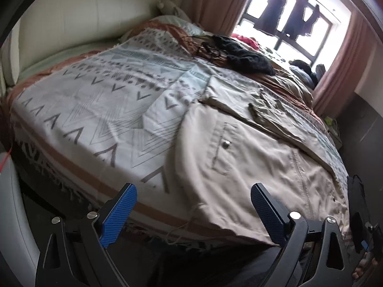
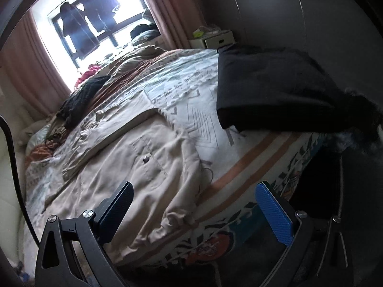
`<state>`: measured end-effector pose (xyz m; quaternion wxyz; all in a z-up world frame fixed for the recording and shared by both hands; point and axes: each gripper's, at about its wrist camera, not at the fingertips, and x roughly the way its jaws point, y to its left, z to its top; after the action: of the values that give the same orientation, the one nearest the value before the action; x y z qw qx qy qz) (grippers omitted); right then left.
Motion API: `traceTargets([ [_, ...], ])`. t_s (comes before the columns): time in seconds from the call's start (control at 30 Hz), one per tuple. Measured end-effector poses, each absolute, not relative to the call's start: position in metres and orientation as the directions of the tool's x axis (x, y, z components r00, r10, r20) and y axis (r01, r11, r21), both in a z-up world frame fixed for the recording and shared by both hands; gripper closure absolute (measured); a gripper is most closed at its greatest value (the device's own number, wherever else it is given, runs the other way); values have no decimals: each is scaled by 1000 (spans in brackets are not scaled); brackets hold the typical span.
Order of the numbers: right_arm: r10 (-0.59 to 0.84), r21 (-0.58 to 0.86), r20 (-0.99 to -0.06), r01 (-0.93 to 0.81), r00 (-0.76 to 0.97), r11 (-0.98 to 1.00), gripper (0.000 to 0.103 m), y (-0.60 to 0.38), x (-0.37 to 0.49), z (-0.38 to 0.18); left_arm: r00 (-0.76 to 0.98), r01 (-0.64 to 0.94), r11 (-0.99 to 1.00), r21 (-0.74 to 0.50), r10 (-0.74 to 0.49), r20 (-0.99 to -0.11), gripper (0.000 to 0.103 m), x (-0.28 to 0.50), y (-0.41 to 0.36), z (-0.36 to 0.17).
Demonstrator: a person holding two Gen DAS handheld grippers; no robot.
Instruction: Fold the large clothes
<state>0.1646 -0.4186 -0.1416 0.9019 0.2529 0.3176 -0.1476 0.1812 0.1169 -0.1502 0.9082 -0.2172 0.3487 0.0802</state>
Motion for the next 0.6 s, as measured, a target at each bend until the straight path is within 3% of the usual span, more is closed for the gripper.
traceTargets([
  [0.13,-10,481,-634,405,773,777,1,-439,164,-164,715,-285,863,-417,-98,-692,32,188,129,-170],
  [0.2,14,506,-635,402,773,763,5,-446,165,-173,706,-293,852,-434,-113,-699,35,191,132,-179],
  [0.27,47,534,-641,401,766,745,22,-454,166,-184,699,-297,845,-444,-124,-704,37,194,134,-186],
  [0.33,84,564,-645,399,759,723,30,-460,170,-193,687,-308,831,-462,-142,-713,43,199,138,-193],
  [0.47,164,618,-620,349,767,705,39,-462,179,-208,664,-322,797,-511,-195,-722,48,209,142,-209],
  [0.6,242,670,-592,302,769,678,40,-456,192,-218,659,-320,783,-534,-221,-719,49,218,143,-215],
])
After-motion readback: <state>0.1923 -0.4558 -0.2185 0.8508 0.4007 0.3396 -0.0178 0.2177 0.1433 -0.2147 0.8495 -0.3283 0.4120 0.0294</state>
